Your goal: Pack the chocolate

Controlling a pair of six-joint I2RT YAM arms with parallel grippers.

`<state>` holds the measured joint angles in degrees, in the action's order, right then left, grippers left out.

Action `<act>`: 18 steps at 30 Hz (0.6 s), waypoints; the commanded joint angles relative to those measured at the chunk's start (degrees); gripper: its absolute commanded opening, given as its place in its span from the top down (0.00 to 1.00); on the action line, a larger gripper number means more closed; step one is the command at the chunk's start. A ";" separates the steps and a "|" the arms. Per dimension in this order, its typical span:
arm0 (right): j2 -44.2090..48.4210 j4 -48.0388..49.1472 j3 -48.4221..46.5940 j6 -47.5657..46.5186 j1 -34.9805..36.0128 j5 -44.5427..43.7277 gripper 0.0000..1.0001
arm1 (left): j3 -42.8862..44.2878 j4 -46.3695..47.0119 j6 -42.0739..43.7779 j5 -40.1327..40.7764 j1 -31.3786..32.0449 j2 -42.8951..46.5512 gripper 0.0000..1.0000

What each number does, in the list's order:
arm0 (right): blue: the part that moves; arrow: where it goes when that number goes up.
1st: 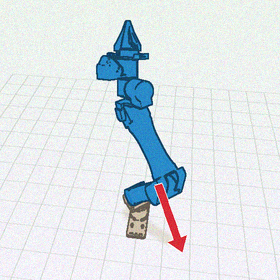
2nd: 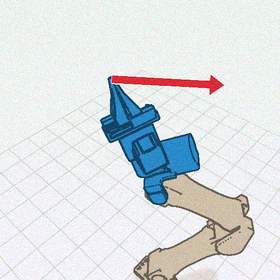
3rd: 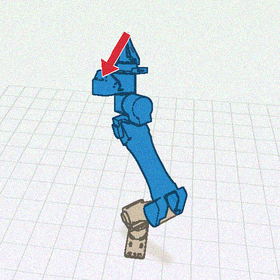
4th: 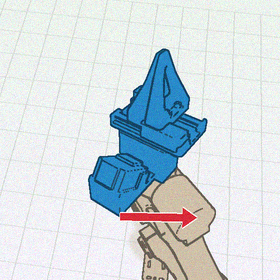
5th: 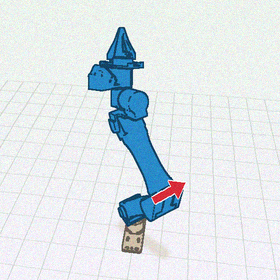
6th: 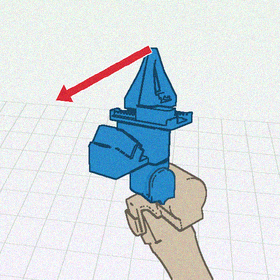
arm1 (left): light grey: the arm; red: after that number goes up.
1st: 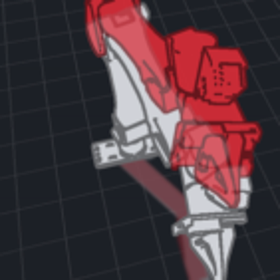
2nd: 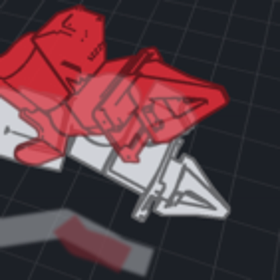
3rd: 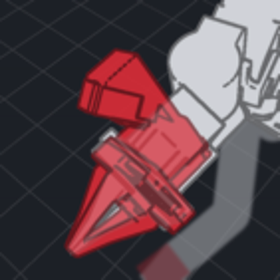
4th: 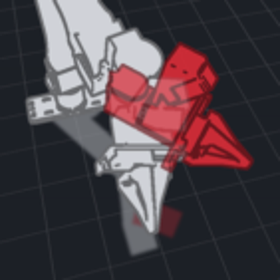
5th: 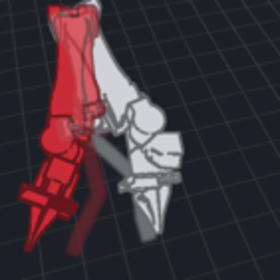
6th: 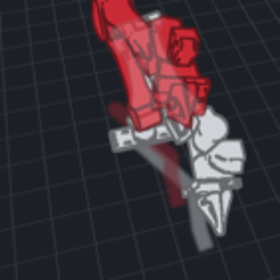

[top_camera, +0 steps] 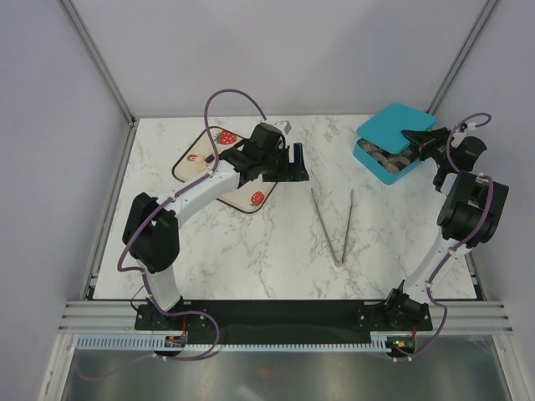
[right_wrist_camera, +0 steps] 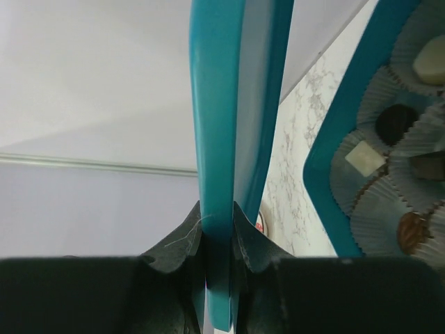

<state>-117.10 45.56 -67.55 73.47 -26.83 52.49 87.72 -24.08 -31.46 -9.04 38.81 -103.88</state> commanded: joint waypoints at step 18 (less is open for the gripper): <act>-6.03 8.76 -1.01 4.31 -1.12 -0.02 1.00 | 0.25 2.89 2.37 0.78 -0.14 -0.01 0.14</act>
<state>-122.39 49.74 -67.31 77.52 -28.12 52.05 87.26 -23.59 -31.40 -9.06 38.81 -103.90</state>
